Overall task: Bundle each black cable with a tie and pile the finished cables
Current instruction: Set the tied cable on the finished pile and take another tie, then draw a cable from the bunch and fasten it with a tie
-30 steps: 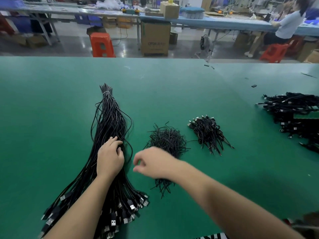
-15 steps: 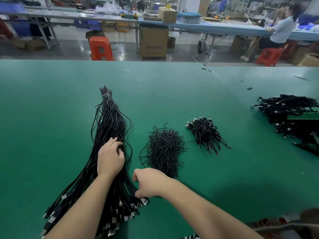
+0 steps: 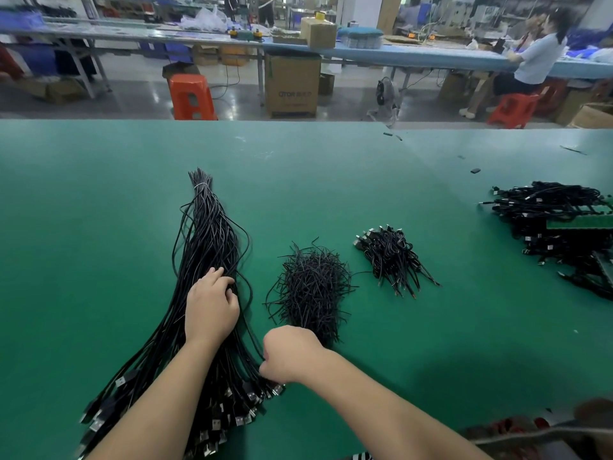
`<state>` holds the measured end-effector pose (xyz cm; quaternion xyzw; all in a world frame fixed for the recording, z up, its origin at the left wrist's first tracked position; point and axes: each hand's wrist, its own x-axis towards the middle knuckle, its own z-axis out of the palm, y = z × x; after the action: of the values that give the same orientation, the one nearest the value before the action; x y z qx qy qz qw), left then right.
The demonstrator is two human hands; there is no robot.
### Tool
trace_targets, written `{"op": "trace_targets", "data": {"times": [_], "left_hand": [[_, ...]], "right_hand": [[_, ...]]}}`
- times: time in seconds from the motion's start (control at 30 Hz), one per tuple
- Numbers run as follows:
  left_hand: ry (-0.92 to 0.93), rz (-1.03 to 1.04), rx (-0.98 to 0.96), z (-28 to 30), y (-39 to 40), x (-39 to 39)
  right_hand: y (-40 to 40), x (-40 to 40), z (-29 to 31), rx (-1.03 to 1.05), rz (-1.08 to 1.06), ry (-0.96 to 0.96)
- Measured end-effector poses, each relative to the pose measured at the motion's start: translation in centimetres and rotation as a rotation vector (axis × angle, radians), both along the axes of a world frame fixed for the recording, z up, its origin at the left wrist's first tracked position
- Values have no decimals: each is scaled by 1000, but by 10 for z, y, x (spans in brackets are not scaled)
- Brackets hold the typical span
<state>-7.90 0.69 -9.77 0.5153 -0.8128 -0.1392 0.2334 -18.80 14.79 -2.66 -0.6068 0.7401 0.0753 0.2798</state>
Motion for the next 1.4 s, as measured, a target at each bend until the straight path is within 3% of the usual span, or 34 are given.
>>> {"op": "trace_targets", "data": {"times": [0.17,0.33,0.57,0.93,1.27,1.4], "left_hand": [[21,15,-28,2,3,-2],[-78,-132,-275,0,12,-1],[-161,-194,-181,-4,9,-1],[-188,-156,-209,-3,10,-4],[278,-1,201,20,-6,-10],[150,-182,-29,47,-8,-27]], "right_hand": [[1,-11,8,-127,-113,-154],[2,-25,24,-345,-250,-346],[9,-49,59,-461,-506,-912],[42,-61,105,-637,-330,-1180],[58,-71,131,-720,-236,-1514],[60,-73,135,-704,-181,-1627]]}}
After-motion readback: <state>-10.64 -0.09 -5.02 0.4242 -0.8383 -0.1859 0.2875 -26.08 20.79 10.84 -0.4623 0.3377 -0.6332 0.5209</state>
